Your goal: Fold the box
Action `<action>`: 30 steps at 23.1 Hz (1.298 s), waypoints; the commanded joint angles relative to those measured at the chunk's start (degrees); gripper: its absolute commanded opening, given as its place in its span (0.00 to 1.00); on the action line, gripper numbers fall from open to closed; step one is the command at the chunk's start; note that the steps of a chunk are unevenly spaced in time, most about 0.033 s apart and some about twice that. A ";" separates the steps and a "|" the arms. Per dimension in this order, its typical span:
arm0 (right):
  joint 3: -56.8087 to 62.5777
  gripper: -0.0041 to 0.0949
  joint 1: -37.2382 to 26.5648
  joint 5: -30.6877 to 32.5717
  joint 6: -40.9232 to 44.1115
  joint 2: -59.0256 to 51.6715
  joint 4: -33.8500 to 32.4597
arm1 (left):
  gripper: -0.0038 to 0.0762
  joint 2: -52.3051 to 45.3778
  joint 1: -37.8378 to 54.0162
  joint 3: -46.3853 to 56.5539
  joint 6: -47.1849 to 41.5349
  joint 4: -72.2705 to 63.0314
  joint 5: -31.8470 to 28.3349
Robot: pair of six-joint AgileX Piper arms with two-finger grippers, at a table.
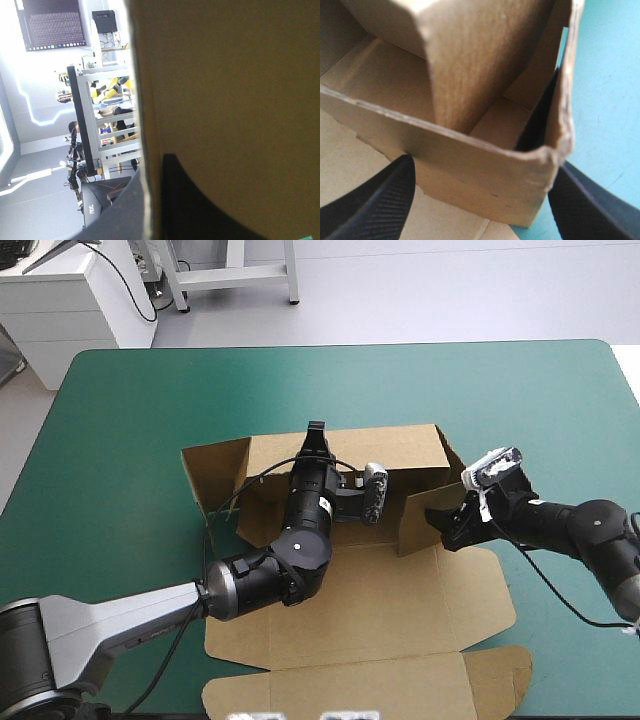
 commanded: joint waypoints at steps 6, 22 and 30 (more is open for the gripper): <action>-1.17 0.72 10.35 -16.89 9.85 -1.54 -3.86 | 0.04 -2.28 -0.44 -1.27 -0.47 2.91 0.43; -1.17 0.71 10.35 -21.75 0.55 -0.95 9.28 | 0.04 -2.28 -0.44 -1.27 -0.47 2.91 -0.03; -1.17 0.58 10.35 -20.74 -4.58 0.63 10.81 | 0.04 -2.28 -0.44 -1.27 -0.47 2.91 -2.33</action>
